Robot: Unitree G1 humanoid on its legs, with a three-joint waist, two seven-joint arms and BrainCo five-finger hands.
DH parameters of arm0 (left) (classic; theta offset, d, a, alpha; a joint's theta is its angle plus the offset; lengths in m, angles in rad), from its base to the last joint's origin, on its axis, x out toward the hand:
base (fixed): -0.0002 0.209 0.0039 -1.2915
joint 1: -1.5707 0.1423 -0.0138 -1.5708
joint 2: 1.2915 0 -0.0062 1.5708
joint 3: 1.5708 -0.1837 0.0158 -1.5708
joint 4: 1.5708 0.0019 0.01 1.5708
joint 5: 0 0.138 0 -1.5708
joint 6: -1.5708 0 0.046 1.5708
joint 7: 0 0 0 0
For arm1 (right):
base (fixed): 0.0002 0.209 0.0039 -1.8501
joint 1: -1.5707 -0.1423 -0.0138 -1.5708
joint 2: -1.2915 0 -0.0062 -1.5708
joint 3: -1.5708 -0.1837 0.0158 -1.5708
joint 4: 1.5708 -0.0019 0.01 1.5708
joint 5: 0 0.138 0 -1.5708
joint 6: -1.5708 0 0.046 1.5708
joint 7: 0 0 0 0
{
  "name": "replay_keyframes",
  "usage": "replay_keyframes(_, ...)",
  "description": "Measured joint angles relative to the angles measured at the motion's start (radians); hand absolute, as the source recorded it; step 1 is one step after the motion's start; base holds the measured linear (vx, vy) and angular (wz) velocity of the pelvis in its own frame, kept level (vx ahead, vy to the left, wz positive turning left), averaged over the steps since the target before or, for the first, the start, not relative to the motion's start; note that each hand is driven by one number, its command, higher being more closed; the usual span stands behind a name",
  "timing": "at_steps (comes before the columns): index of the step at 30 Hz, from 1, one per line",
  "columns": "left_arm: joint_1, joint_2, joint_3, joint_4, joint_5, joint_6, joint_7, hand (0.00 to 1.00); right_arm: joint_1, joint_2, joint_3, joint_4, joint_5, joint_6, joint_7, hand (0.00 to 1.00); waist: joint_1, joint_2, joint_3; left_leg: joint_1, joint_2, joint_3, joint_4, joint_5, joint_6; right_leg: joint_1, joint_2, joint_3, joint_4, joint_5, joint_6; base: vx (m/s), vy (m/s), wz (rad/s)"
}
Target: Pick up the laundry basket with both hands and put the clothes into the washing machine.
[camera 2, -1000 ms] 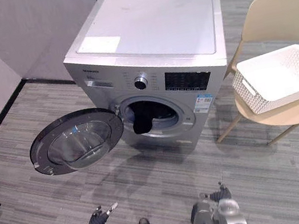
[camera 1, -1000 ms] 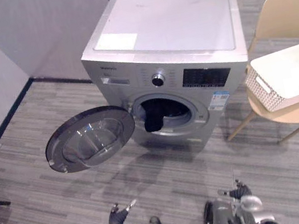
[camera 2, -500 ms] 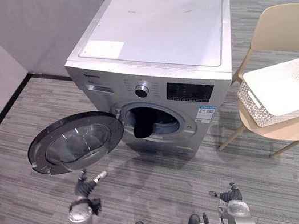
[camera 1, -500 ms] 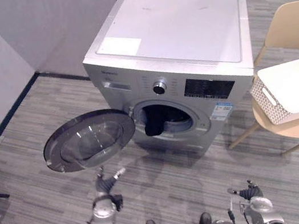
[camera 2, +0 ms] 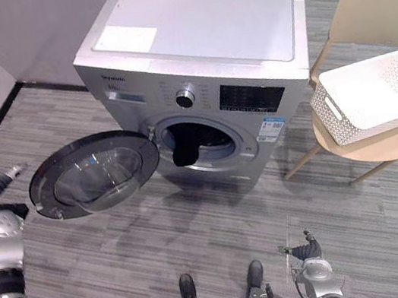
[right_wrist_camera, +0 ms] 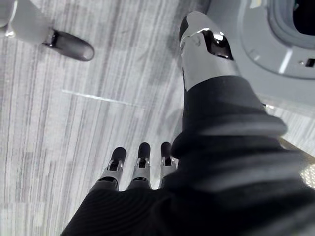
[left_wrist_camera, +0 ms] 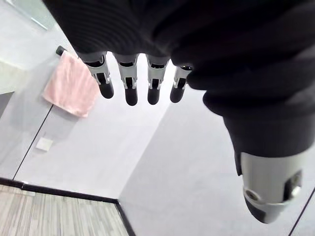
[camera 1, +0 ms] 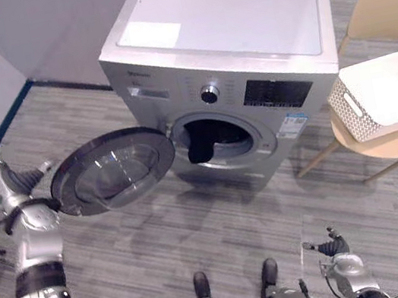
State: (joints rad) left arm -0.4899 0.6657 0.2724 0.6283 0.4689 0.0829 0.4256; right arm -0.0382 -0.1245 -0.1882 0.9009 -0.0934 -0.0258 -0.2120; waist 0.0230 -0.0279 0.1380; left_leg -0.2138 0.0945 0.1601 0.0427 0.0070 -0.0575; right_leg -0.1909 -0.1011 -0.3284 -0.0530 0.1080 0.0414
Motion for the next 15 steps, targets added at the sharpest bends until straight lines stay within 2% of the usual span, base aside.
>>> replay_keyframes(1, -0.028, 0.016, -0.009, 0.018, 0.010, 0.007, 0.005, 0.00, 0.006, 0.002, 0.009, -0.015, -0.001, 0.000, 0.000, 0.00, 0.000, -0.009, 0.003, -0.010, 0.001, 0.003, 0.000, 0.004, 0.000, -0.010, 0.002, 0.004, -0.004, 0.008, -0.001, -0.15, -0.008, -0.10)
replay_keyframes(3, -0.138, 0.095, -0.057, 0.082, 0.043, 0.025, 0.014, 0.00, 0.020, 0.012, 0.041, -0.077, -0.004, -0.013, 0.000, 0.00, -0.004, -0.054, 0.014, -0.061, 0.010, 0.009, 0.005, 0.017, -0.007, -0.062, 0.005, 0.024, -0.006, 0.028, -0.007, -0.14, -0.013, -0.13)
replay_keyframes(6, -0.285, 0.134, -0.116, 0.141, 0.075, 0.032, 0.012, 0.00, 0.045, 0.028, 0.052, -0.138, -0.006, -0.026, 0.000, 0.00, -0.006, -0.098, 0.029, -0.117, 0.029, 0.011, 0.033, 0.022, -0.014, -0.103, 0.020, 0.057, -0.007, 0.044, -0.003, -0.07, -0.028, -0.08)
replay_keyframes(10, -0.442, 0.135, -0.151, 0.195, 0.075, 0.031, 0.010, 0.00, 0.070, 0.035, 0.087, -0.221, -0.006, -0.046, 0.000, 0.00, -0.006, -0.124, 0.042, -0.196, 0.058, 0.004, 0.080, 0.022, -0.016, -0.156, 0.043, 0.114, -0.009, 0.063, 0.001, -0.01, -0.007, -0.02)
replay_keyframes(12, -0.526, 0.135, -0.167, 0.223, 0.055, 0.030, 0.007, 0.00, 0.067, 0.041, 0.096, -0.279, 0.001, -0.057, -0.001, 0.00, -0.007, -0.131, 0.055, -0.248, 0.087, -0.002, 0.108, 0.021, -0.020, -0.188, 0.069, 0.137, -0.026, 0.109, 0.026, -0.05, -0.032, -0.15)
replay_keyframes(15, -0.600, 0.133, -0.204, 0.250, 0.000, 0.026, -0.027, 0.00, 0.069, 0.041, 0.100, -0.317, 0.006, -0.062, -0.002, 0.00, -0.009, -0.142, 0.072, -0.279, 0.104, -0.012, 0.123, 0.022, -0.023, -0.202, 0.084, 0.155, -0.043, 0.135, 0.038, -0.04, -0.018, -0.04)
